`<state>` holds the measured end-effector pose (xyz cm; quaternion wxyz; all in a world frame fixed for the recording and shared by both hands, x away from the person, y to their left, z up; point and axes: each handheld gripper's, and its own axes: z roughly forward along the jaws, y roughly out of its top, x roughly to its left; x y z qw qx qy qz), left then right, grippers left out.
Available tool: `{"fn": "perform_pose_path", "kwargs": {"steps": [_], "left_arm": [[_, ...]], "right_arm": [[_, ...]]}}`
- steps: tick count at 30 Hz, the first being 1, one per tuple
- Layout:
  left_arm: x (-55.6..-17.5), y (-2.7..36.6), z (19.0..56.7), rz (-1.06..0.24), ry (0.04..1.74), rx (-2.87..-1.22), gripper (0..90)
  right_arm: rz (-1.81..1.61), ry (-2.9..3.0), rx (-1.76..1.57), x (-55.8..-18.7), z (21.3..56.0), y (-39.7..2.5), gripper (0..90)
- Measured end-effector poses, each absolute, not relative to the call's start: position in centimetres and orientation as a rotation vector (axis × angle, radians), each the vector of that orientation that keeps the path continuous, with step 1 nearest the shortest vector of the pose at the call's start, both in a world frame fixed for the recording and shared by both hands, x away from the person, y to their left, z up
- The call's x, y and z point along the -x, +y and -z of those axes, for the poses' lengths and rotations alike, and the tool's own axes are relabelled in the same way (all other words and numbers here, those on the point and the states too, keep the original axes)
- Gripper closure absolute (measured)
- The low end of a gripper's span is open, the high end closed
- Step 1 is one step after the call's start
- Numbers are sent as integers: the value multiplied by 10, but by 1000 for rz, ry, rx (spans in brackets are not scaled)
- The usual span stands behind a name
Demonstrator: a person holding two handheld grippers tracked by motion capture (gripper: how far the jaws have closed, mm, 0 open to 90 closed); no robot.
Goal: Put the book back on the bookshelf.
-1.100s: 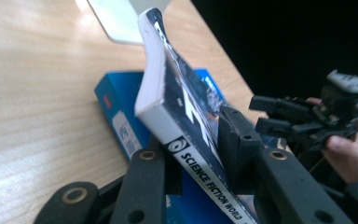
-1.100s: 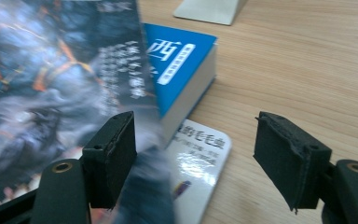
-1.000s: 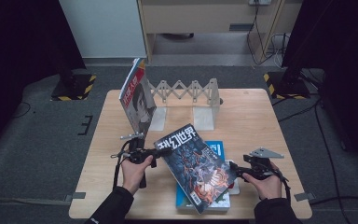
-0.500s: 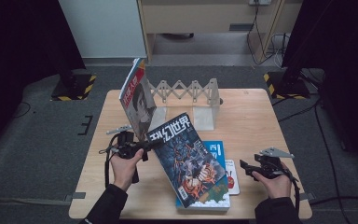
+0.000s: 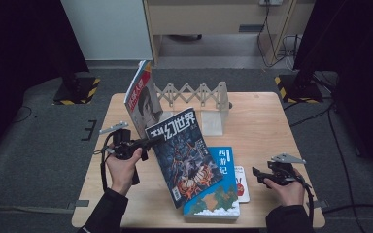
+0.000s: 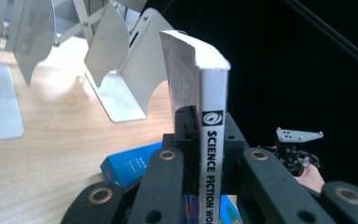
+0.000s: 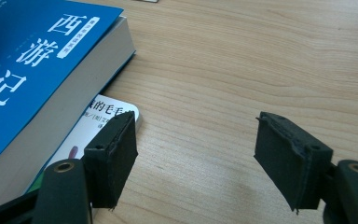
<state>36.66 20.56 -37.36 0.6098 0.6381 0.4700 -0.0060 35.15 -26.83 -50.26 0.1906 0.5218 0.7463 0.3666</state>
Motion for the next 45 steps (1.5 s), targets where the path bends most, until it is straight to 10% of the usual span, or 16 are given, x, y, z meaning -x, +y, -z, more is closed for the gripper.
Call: {"fn": "perform_pose_path", "kwargs": {"steps": [21,45], "left_arm": [[-368,213,293,-436,1046,-1530,822],[-422,211,305,-679,1217,-1452,822]], "right_arm": [[-1016,2087,-1472,-353,504,-272,298],[-1007,2097,-1470,-356,508,-272,300]]}}
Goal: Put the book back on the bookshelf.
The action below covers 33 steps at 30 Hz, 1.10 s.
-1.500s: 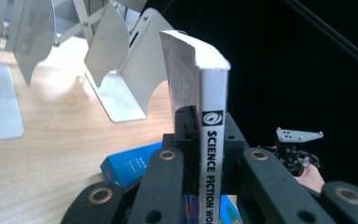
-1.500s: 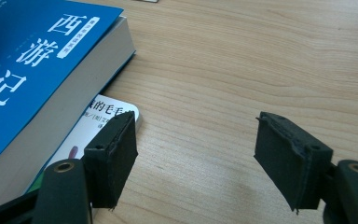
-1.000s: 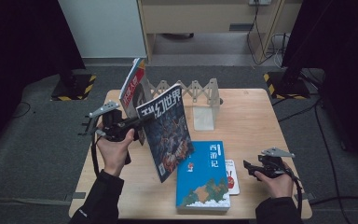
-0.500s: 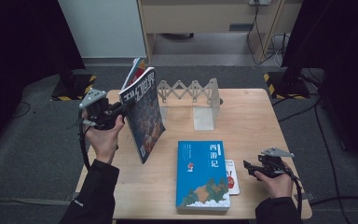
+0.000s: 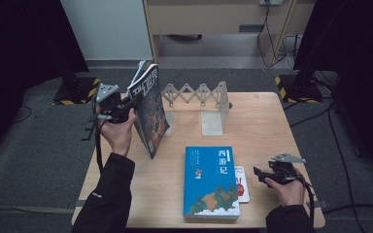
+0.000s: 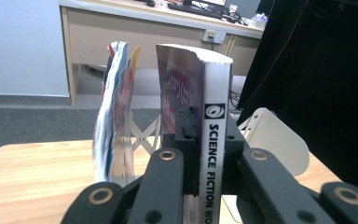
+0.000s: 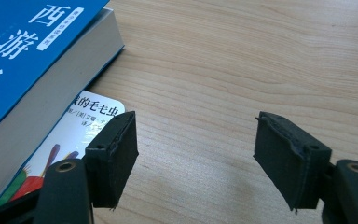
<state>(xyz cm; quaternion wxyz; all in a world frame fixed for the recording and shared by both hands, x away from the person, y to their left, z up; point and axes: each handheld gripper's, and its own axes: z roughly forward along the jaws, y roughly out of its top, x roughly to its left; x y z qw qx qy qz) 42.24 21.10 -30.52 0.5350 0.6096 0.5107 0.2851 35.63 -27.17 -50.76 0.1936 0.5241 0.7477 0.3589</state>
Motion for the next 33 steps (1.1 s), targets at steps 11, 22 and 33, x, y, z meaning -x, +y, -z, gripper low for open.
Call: {"fn": "perform_pose_path", "kwargs": {"steps": [11,22,33], "left_arm": [[-452,191,308,-711,1243,-1453,822],[-471,188,315,-747,1272,-1441,822],[-480,184,325,-820,1303,-1485,821]], "right_arm": [[-1003,2089,-1476,-359,510,-274,298],[-1002,2086,-1488,-360,511,-276,296],[-1002,2091,-1482,-361,511,-276,296]]}}
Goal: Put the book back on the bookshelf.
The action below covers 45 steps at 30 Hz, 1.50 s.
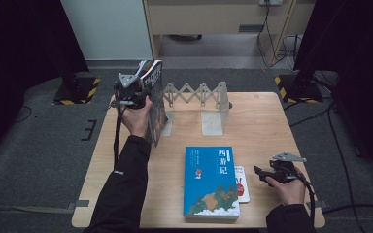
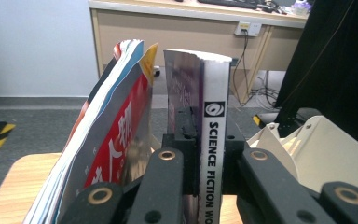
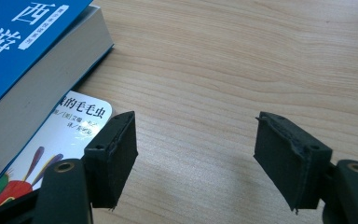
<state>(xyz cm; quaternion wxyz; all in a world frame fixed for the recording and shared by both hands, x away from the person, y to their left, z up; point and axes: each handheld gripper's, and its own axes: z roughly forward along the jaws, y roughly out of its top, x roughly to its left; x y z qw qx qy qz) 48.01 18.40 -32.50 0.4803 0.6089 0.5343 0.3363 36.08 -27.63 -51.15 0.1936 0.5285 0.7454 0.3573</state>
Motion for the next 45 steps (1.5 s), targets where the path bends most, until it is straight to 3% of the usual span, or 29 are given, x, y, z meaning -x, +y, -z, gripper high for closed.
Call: {"fn": "perform_pose_path", "kwargs": {"steps": [15,31,45], "left_arm": [[-477,176,334,-827,1278,-1517,819],[-446,191,335,-669,1306,-1655,808],[-435,195,333,-665,1299,-1673,785]], "right_arm": [[-1004,2099,-1473,-361,511,-277,296],[-1006,2115,-1482,-361,512,-275,289],[-1005,2125,-1479,-361,513,-274,283]]}}
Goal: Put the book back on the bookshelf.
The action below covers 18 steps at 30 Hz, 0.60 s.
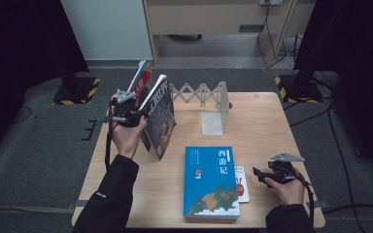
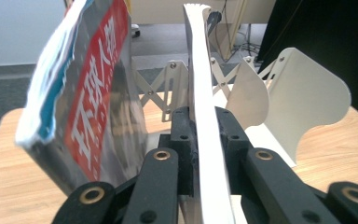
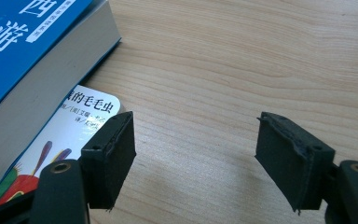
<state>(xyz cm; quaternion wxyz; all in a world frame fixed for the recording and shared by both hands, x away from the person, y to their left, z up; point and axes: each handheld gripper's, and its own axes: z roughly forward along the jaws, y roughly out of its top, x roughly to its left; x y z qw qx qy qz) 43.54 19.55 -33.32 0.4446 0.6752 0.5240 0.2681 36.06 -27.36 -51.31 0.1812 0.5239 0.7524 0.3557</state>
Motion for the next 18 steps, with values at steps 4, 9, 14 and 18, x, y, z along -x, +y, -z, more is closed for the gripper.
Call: {"fn": "perform_pose_path", "kwargs": {"steps": [4,9,14,18], "left_arm": [[-445,190,335,-647,1319,-1724,733],[-453,187,340,-618,1355,-1740,813],[-453,185,337,-670,1348,-1733,821],[-457,186,329,-725,1365,-1689,822]], "right_arm": [[-1007,2124,-1484,-361,513,-273,280],[-1009,2131,-1477,-361,513,-274,279],[-1010,2124,-1488,-361,513,-274,279],[-1009,2123,-1485,-361,513,-275,279]]}}
